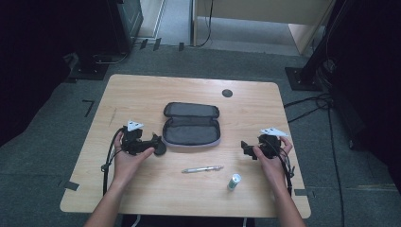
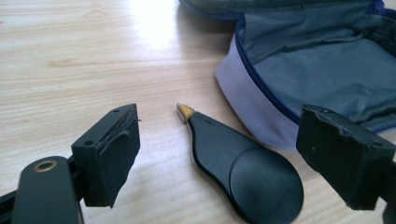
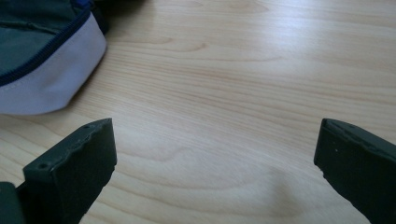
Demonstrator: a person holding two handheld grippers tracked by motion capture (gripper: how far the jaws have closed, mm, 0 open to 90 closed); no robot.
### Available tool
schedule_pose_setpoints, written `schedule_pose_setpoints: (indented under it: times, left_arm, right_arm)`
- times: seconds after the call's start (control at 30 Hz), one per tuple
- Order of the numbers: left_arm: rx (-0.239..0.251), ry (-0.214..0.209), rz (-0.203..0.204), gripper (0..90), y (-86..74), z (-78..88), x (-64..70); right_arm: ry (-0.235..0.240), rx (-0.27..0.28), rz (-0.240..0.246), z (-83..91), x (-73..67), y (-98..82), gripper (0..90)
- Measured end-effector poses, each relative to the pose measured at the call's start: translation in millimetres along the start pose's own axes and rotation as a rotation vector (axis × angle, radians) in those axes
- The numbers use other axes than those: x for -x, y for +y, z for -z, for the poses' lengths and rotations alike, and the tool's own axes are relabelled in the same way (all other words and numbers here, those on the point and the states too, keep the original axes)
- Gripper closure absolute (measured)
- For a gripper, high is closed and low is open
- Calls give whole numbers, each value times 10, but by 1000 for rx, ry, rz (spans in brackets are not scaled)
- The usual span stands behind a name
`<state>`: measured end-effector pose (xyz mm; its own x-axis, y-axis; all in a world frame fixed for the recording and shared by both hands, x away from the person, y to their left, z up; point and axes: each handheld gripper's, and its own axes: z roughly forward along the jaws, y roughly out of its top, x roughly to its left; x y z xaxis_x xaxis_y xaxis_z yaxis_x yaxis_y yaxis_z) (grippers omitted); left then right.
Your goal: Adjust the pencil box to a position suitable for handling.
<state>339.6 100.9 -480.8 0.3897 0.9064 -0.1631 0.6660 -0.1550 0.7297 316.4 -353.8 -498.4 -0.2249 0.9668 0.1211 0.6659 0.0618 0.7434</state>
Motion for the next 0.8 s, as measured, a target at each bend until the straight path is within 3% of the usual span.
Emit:
schedule_pose_setpoints:
  times: [0.47,0.6,0.67,0.8]
  left_arm:
    - [-8,-12,2,136,-212,37,-14]
    - [-8,-16,4,134,-235,43,3]
    - [-7,-19,7,134,-251,45,24]
    - [-21,-24,-1,132,-291,-7,111]
  right_arm:
    - [-58,-49,-38,84,298,-348,0]
    - [-74,-50,-24,110,288,-389,0]
    - [-115,-56,17,96,258,-411,0]
    - [-115,-53,20,94,241,-418,0]
